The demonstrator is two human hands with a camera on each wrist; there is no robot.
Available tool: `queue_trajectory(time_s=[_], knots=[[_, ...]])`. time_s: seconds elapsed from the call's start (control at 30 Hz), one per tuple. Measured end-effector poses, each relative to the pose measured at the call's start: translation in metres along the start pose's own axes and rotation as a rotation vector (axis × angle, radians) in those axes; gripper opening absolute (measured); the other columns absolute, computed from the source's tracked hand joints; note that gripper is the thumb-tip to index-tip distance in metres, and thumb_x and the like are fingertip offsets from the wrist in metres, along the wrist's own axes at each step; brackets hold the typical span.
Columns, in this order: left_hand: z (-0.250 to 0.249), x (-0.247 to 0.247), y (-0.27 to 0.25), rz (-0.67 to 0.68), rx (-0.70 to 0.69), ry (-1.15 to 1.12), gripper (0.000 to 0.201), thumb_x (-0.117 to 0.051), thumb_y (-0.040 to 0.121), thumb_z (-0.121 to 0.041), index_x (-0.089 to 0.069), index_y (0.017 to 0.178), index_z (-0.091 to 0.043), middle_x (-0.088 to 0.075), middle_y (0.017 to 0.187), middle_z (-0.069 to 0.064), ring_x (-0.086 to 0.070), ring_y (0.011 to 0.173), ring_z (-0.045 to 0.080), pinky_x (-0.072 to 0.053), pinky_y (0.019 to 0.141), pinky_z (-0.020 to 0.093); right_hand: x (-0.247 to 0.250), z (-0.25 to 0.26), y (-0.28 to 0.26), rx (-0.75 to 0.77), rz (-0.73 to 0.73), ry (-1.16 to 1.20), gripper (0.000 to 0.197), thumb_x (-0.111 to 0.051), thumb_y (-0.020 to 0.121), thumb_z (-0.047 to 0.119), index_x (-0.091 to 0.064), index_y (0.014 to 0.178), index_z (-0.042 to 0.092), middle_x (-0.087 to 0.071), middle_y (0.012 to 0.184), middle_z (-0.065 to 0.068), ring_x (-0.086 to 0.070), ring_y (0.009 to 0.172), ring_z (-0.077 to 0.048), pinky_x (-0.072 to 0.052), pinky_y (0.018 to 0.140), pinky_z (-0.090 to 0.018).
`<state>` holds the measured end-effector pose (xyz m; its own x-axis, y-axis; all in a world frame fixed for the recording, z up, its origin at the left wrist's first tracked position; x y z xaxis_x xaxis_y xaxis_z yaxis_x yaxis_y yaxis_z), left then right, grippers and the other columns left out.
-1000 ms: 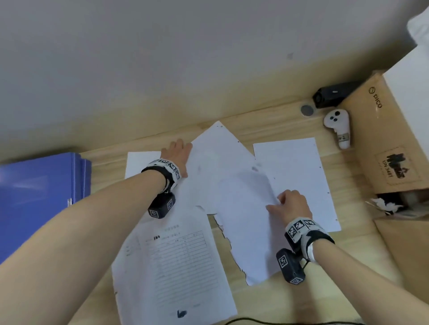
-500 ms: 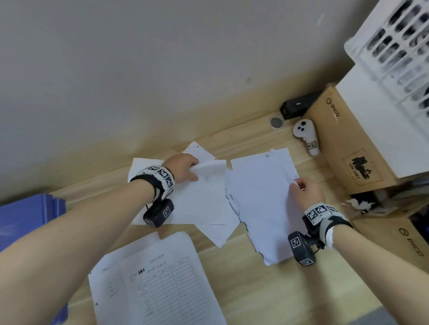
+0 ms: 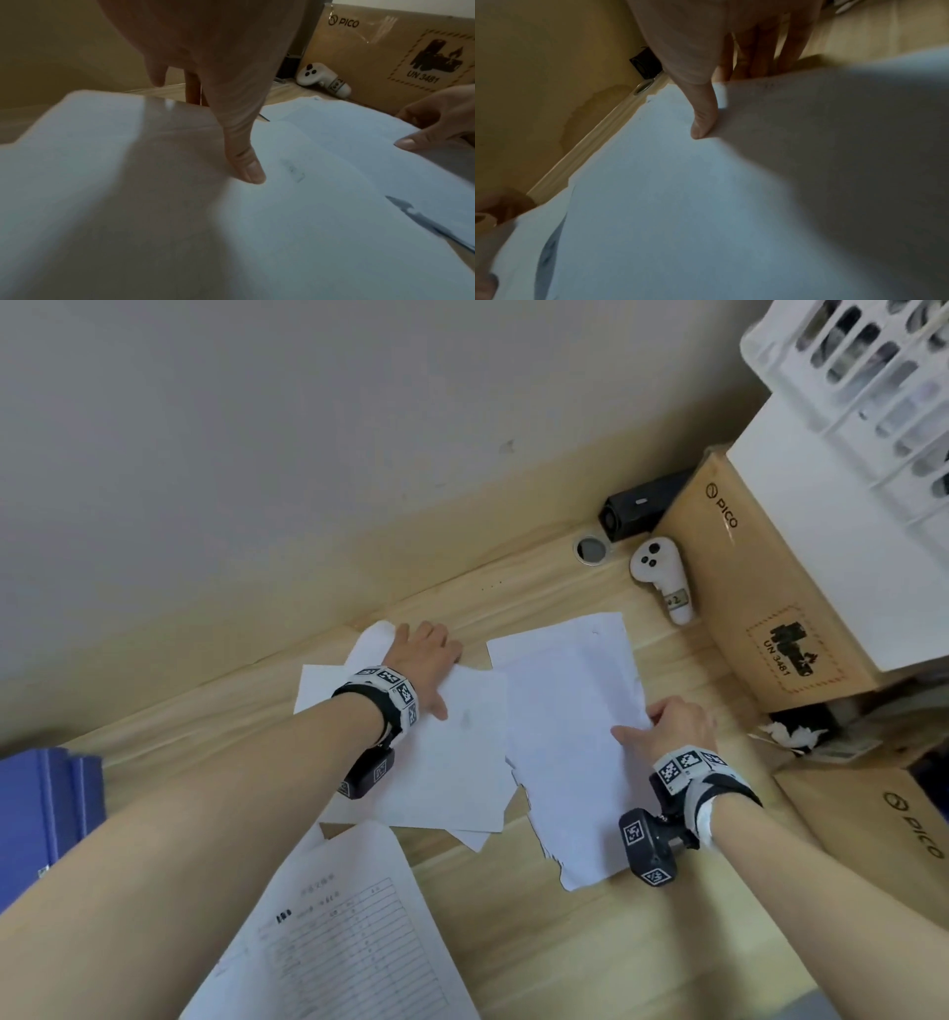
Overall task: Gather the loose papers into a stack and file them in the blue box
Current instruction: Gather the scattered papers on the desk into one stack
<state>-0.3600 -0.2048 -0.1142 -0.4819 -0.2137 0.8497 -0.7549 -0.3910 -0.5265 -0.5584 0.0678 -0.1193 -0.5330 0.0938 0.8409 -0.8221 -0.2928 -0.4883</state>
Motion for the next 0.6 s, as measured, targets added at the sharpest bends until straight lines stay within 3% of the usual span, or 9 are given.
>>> queue_trajectory(time_s=[0.1, 0.2, 0.33, 0.43, 0.53, 0.6], knots=[[-0.006, 0.008, -0.002, 0.066, 0.028, 0.043, 0.07, -0.083, 0.063, -0.047, -0.059, 0.123, -0.019, -0.058, 0.122, 0.002, -0.048, 0.119, 0.027, -0.035, 0.098, 0.041, 0.003, 0.003, 0.0, -0.007, 0.044, 0.044, 0.031, -0.076, 0.061, 0.039, -0.056, 0.079, 0.022, -0.062, 0.096, -0.003, -0.055, 0.099, -0.027, -0.052, 0.077, -0.038], [-0.007, 0.021, -0.014, 0.04, 0.099, 0.009, 0.037, -0.069, 0.078, -0.02, -0.062, 0.115, -0.018, -0.068, 0.113, 0.006, -0.062, 0.107, 0.029, -0.04, 0.089, 0.036, 0.002, 0.007, -0.007, -0.038, 0.04, 0.075, 0.038, -0.075, 0.063, 0.036, -0.052, 0.089, 0.023, -0.062, 0.092, -0.001, -0.061, 0.087, -0.028, -0.051, 0.074, -0.036], [0.006, 0.068, -0.047, -0.185, 0.195, -0.073, 0.022, -0.057, 0.084, -0.007, -0.063, 0.104, -0.015, -0.068, 0.105, 0.011, -0.064, 0.1, 0.034, -0.037, 0.067, 0.033, 0.006, 0.009, -0.016, -0.043, 0.044, 0.093, 0.047, -0.075, 0.066, 0.035, -0.051, 0.104, 0.019, -0.062, 0.096, -0.002, -0.061, 0.09, -0.029, -0.051, 0.075, -0.035], [0.017, 0.111, -0.083, -0.411, 0.187, -0.08, 0.008, -0.06, 0.085, -0.015, -0.061, 0.093, -0.014, -0.068, 0.094, 0.01, -0.064, 0.089, 0.036, -0.033, 0.061, 0.034, 0.014, 0.01, -0.028, -0.045, 0.073, 0.123, 0.026, -0.07, 0.067, 0.032, -0.059, 0.085, 0.017, -0.065, 0.085, -0.003, -0.061, 0.078, -0.025, -0.051, 0.067, -0.032], [0.009, 0.134, -0.123, -0.578, 0.074, -0.062, 0.011, -0.062, 0.08, -0.011, -0.052, 0.081, -0.016, -0.064, 0.08, 0.006, -0.061, 0.073, 0.034, -0.029, 0.055, 0.033, 0.018, 0.013, -0.042, -0.041, 0.045, 0.161, 0.012, -0.058, 0.066, 0.02, -0.059, 0.078, 0.018, -0.064, 0.081, -0.003, -0.06, 0.071, -0.023, -0.051, 0.062, -0.029], [-0.005, 0.131, -0.145, -0.586, -0.021, -0.019, 0.012, -0.062, 0.077, -0.007, -0.056, 0.084, -0.014, -0.064, 0.08, 0.006, -0.06, 0.072, 0.032, -0.027, 0.055, 0.033, 0.019, 0.014, -0.048, -0.037, 0.039, 0.178, 0.014, -0.053, 0.065, 0.016, -0.055, 0.078, 0.02, -0.063, 0.082, -0.003, -0.06, 0.069, -0.023, -0.048, 0.06, -0.028]])
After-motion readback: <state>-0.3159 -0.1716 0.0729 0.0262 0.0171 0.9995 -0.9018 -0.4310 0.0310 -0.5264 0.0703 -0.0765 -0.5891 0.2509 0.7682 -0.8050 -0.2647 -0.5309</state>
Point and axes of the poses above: each hand's wrist, its own y-axis towards the middle knuckle, its own x-axis out of the back of the hand, z = x × y, the point moved 1 cm from there along y, towards the middle knuckle
